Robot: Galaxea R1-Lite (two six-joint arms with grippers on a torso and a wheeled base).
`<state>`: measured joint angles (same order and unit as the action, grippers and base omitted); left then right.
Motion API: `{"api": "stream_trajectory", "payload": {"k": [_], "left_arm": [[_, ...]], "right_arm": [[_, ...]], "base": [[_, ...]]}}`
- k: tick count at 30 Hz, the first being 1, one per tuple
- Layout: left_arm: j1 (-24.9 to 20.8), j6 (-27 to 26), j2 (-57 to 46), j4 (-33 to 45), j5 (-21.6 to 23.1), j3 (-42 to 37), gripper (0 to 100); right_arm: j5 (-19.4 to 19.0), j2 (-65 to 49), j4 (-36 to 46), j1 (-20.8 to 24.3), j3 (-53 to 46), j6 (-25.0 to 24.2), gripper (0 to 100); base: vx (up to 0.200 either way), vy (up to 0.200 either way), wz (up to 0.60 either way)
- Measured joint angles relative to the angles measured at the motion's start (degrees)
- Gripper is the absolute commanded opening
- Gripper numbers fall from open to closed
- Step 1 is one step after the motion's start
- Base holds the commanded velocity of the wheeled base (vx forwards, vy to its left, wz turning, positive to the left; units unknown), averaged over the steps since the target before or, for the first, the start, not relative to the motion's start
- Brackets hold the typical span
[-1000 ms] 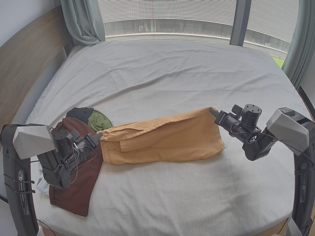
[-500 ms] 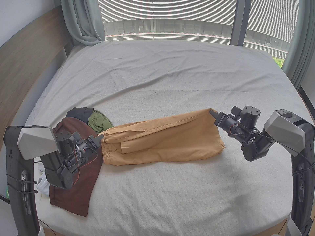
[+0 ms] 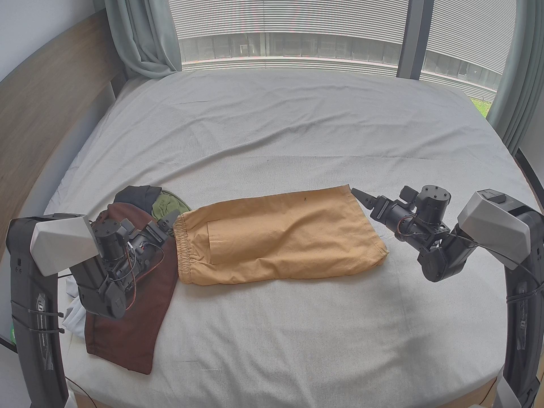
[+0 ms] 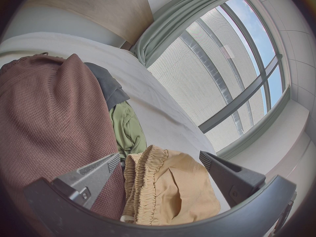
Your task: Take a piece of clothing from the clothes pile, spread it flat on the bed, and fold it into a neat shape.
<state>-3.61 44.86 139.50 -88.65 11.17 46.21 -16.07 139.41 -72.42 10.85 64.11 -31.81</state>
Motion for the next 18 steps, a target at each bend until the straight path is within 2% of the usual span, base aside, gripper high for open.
{"api": "stream_trajectory", "payload": {"k": [10,15,18], "left_arm": [[-1.0,-0.3,-3.7,0.0,0.3,-2.6,100],[-1.9,-1.0,-6.6,0.0,0.5,-4.6,100],[-2.4,-3.5,-8.2,0.0,0.5,-5.8,100]], "right_arm": [[0.0,-5.9,-2.8,0.4,-15.4,-0.2,100],[-0.2,-8.5,-8.3,1.1,-25.0,-2.5,100],[-0.3,-9.5,-12.1,1.8,-29.6,-4.2,100]], "base": [[0.0,0.0,0.0],[0.0,0.0,0.0],[0.0,0.0,0.0]]}}
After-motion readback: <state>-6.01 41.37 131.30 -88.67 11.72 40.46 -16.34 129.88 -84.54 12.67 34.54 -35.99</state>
